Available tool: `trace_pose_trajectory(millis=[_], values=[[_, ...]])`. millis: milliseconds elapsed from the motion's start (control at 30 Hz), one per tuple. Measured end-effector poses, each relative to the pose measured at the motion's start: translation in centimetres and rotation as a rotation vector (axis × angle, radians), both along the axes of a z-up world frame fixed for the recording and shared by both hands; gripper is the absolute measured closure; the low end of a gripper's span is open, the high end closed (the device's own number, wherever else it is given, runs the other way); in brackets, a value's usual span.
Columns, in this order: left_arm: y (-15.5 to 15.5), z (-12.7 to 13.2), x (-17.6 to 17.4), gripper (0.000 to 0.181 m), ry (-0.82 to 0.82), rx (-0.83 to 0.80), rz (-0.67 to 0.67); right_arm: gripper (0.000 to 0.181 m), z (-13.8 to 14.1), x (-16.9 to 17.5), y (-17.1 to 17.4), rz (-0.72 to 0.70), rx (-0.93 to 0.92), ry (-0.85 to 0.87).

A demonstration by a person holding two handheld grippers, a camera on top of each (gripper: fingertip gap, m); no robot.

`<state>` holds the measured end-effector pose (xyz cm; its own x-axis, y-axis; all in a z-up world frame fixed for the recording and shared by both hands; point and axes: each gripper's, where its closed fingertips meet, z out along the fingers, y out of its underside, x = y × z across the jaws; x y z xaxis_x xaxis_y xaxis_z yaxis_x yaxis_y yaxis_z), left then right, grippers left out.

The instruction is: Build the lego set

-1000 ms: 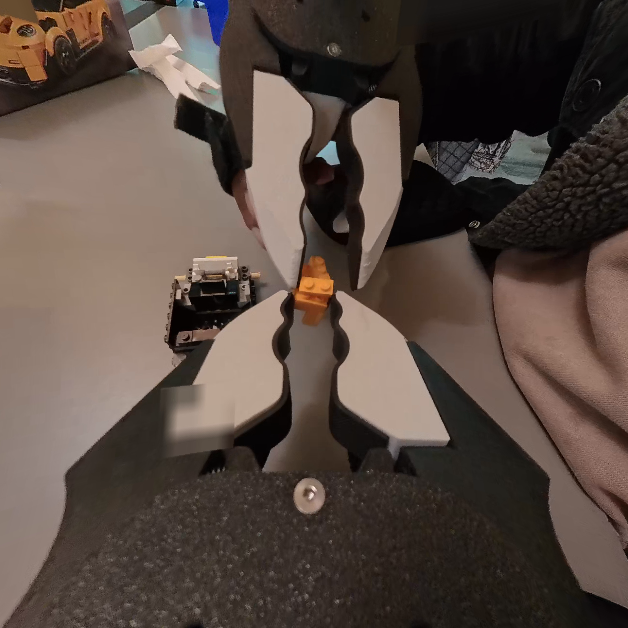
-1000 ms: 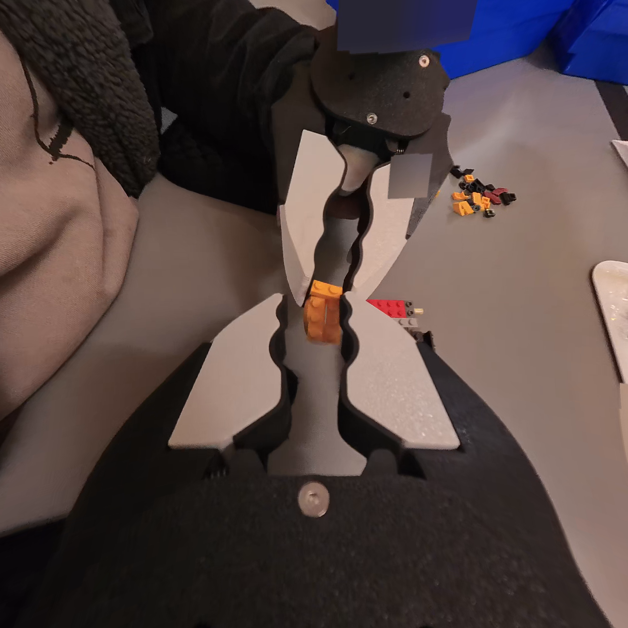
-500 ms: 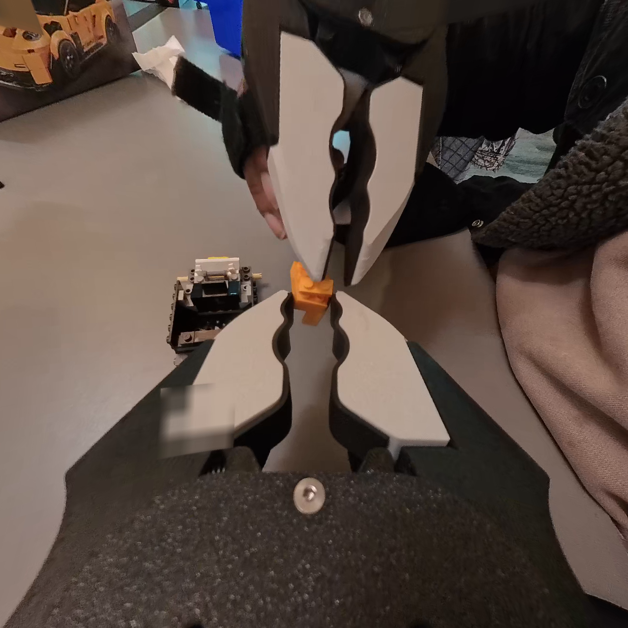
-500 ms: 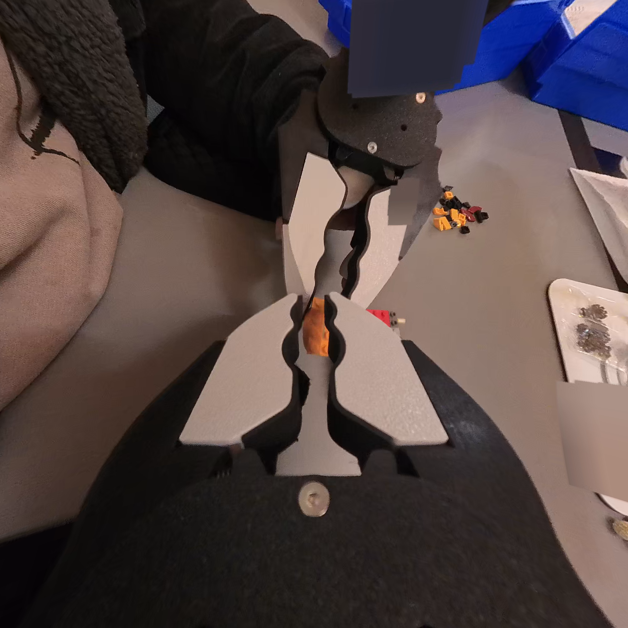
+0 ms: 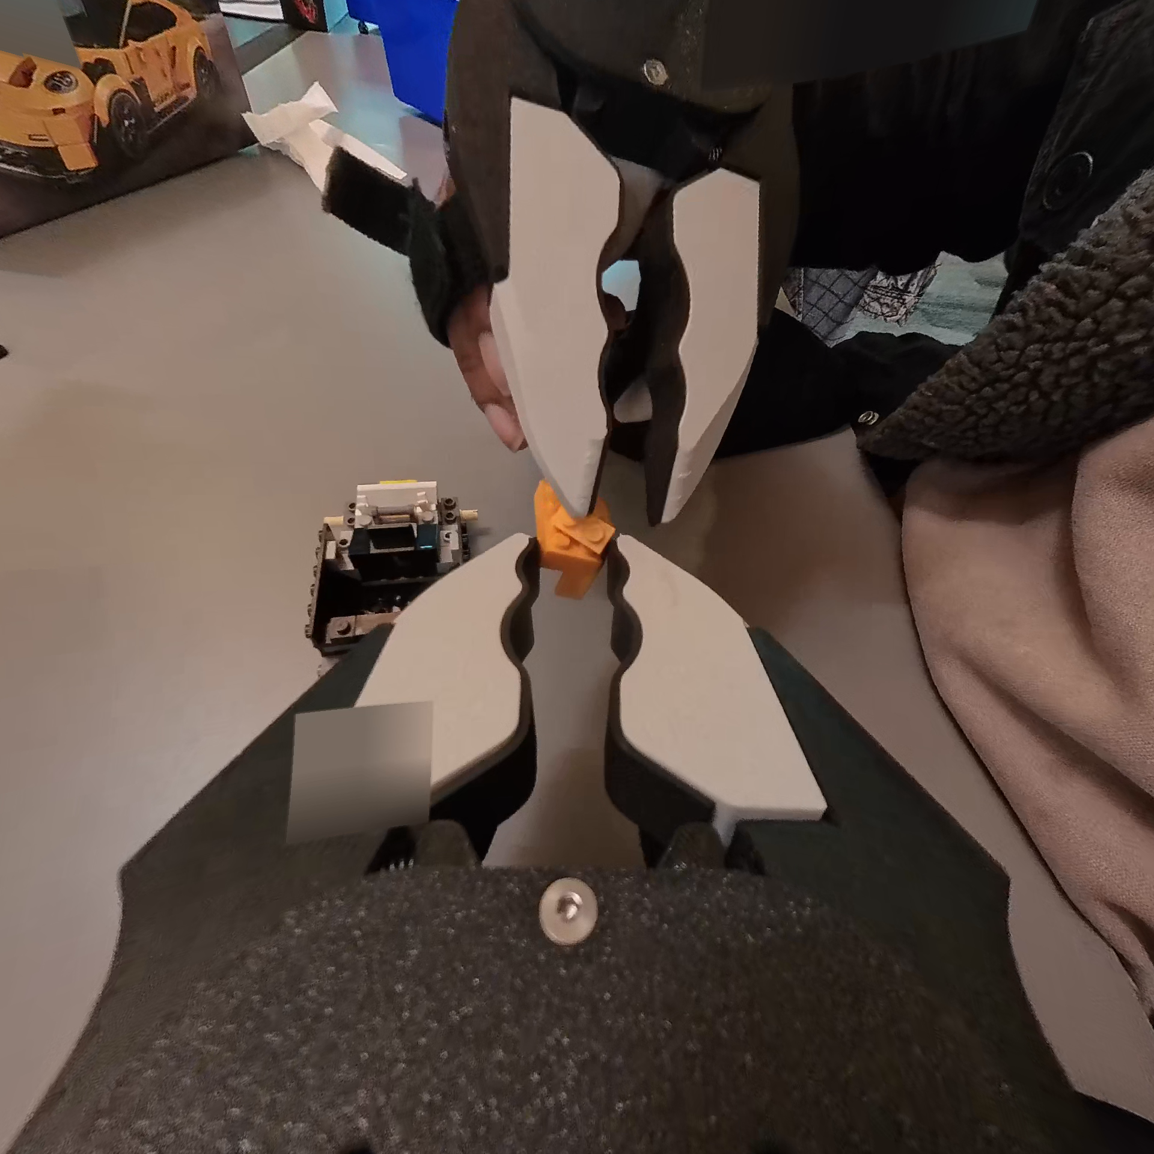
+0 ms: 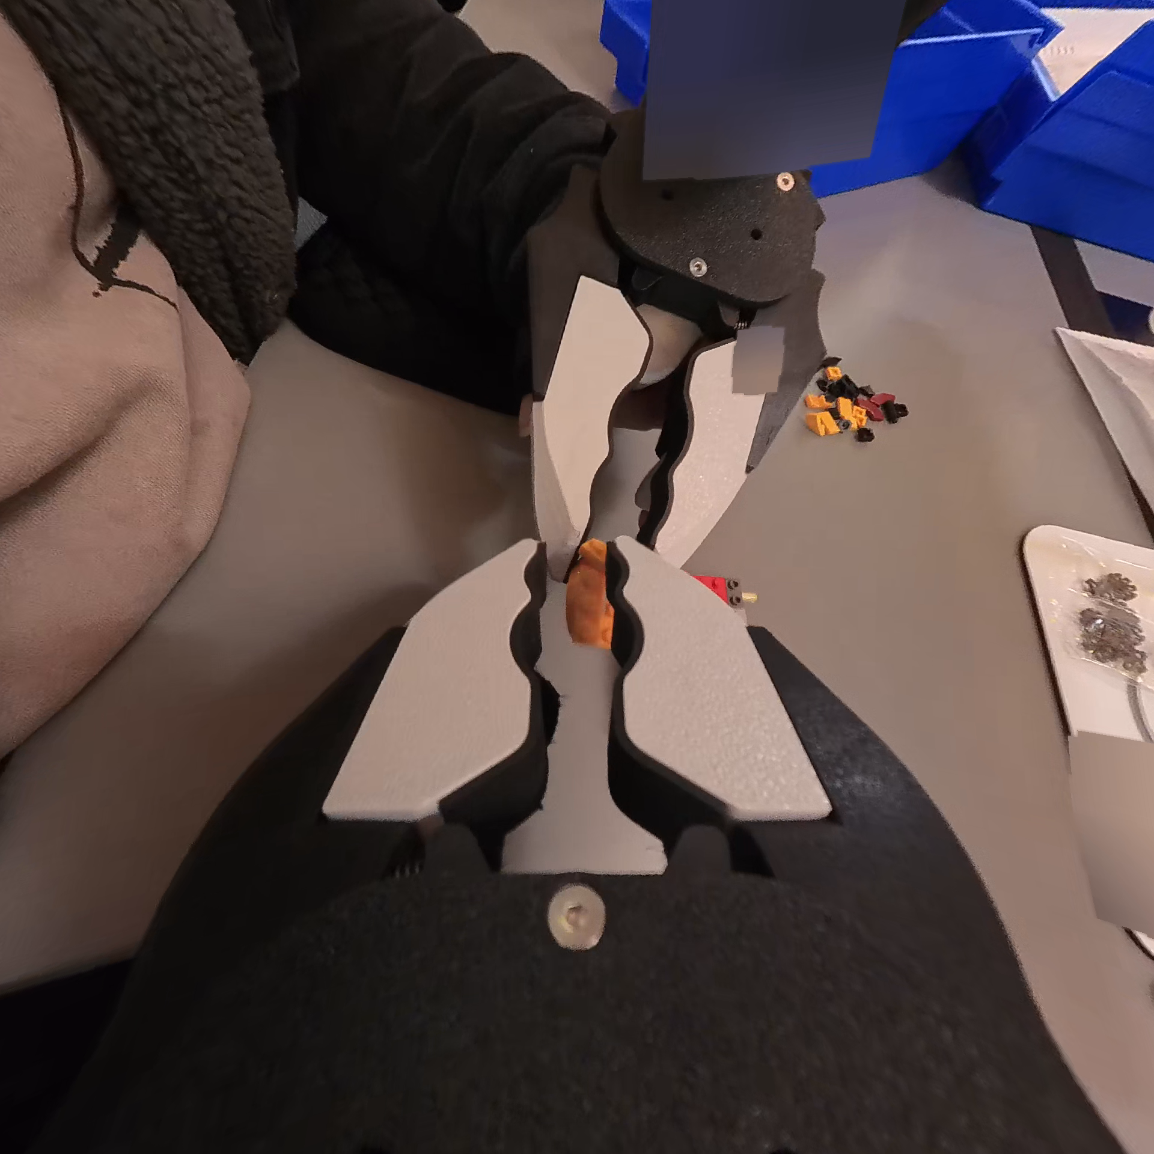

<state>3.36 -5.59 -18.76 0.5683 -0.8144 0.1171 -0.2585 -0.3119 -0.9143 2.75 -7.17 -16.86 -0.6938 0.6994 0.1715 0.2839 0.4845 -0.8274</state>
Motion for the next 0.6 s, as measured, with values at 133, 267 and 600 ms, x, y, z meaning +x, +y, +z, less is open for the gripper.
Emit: trace_pose_trajectory(millis=[133,267,600], values=[[0.0,-0.1,0.0,0.161,0.010,0.004,0.000,0.163,0.6,0.0,0.5,-0.039,-0.037,0.008],[0.1,-0.1,0.0,0.161,0.020,0.011,0.008,0.166,0.2,-0.1,1.3,-0.100,-0.031,-0.021],[0.0,-0.3,0.2,0.161,0.062,0.026,0.002,0.181,-0.4,-0.4,1.7,-0.088,-0.008,-0.051]])
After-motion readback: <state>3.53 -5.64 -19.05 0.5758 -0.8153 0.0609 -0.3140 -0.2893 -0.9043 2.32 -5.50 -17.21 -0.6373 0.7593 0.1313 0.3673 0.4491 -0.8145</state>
